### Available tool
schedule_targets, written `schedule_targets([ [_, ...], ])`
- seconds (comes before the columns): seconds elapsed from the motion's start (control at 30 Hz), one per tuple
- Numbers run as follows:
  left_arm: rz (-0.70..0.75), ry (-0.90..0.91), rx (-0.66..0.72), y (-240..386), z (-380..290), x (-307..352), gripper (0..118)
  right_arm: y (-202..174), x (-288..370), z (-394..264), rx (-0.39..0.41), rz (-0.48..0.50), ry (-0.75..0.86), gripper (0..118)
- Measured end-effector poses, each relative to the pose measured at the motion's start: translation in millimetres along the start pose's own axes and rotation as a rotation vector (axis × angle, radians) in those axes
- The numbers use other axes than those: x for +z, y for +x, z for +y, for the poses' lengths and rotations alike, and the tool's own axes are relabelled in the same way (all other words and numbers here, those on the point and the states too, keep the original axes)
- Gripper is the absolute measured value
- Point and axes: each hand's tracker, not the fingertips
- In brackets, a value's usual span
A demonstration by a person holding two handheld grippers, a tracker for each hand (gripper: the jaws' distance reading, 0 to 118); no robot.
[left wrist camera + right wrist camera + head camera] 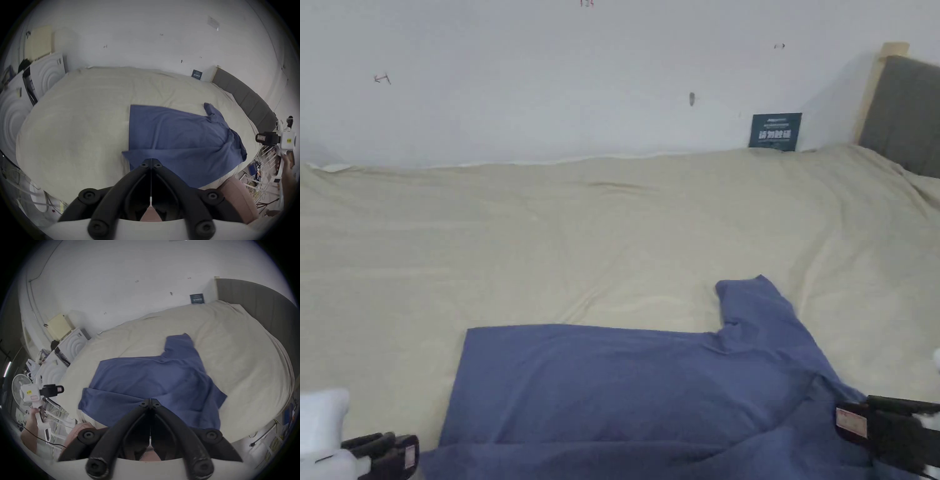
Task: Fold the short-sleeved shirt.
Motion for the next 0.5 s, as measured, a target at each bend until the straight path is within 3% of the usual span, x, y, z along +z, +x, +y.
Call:
schedule_targets([
  [0.2, -0.040, -0.109, 0.126, -36.3, 112.6, -80.8, 0, -7.6, -31.7, 22.2, 0.062, -0.022, -0.028, 0],
  [0.3, -0.029, -0.220, 0.160, -60.4, 158.6, -150.4, 0, -4.6, -46.9, 30.7, 0.026, -0.014, -0.067, 0],
  [0.33, -0.002, -0.248, 0.155, -64.7, 166.2, -169.5, 13, -3.5, -48.7, 32.8, -0.003, 0.014, -0.070, 0],
  [0.37, 0.019, -0.261, 0.139, -65.7, 171.6, -188.3, 43, -0.9, -50.5, 35.1, -0.025, 0.041, -0.071, 0],
  [0.43, 0.031, -0.336, 0.132, -72.0, 180.1, -232.8, 118, 6.4, -54.5, 39.5, -0.058, 0.064, -0.072, 0],
  [0.5, 0.011, -0.336, 0.139, -72.2, 180.2, -267.4, 113, 13.9, -58.9, 41.4, -0.069, 0.053, -0.074, 0],
])
